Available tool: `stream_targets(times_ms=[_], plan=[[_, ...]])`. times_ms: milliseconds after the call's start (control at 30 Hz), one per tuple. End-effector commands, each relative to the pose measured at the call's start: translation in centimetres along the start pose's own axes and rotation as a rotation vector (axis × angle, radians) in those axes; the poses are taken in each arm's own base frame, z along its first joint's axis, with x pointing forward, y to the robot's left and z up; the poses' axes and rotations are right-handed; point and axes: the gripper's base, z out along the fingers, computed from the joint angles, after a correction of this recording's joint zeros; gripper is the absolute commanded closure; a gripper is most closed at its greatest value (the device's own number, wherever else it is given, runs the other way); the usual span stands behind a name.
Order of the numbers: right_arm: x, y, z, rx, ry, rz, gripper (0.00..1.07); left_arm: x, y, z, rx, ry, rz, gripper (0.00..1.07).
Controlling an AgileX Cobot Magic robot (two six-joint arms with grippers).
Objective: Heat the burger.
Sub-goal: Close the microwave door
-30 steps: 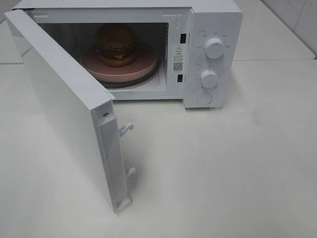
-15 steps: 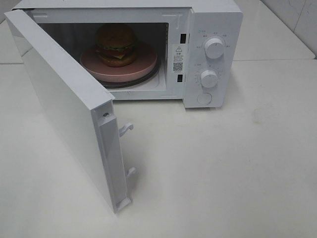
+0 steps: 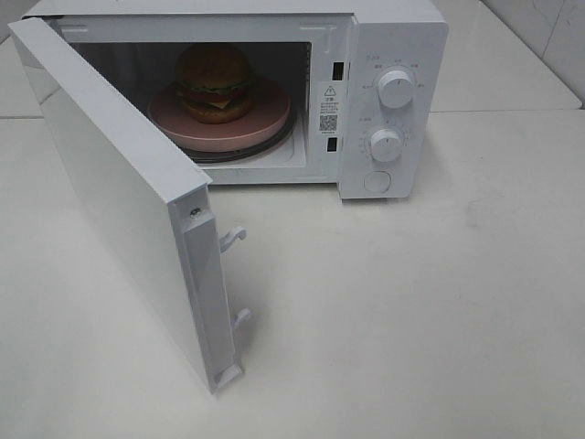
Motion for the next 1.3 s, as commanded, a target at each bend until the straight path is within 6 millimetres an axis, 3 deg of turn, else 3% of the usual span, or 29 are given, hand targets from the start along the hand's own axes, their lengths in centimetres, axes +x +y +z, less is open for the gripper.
stream_targets(times_ms=[33,1300], plan=[[0.2,0.02,-0.26,0.0,-0.034,-0.005,0.32,0.06,-0.04,-0.07,0.004,-0.003,-0.01,0.07],[0.2,0.02,-0.26,0.0,-0.034,-0.005,0.32,0.06,-0.04,-0.07,0.004,-0.003,-0.01,0.07]])
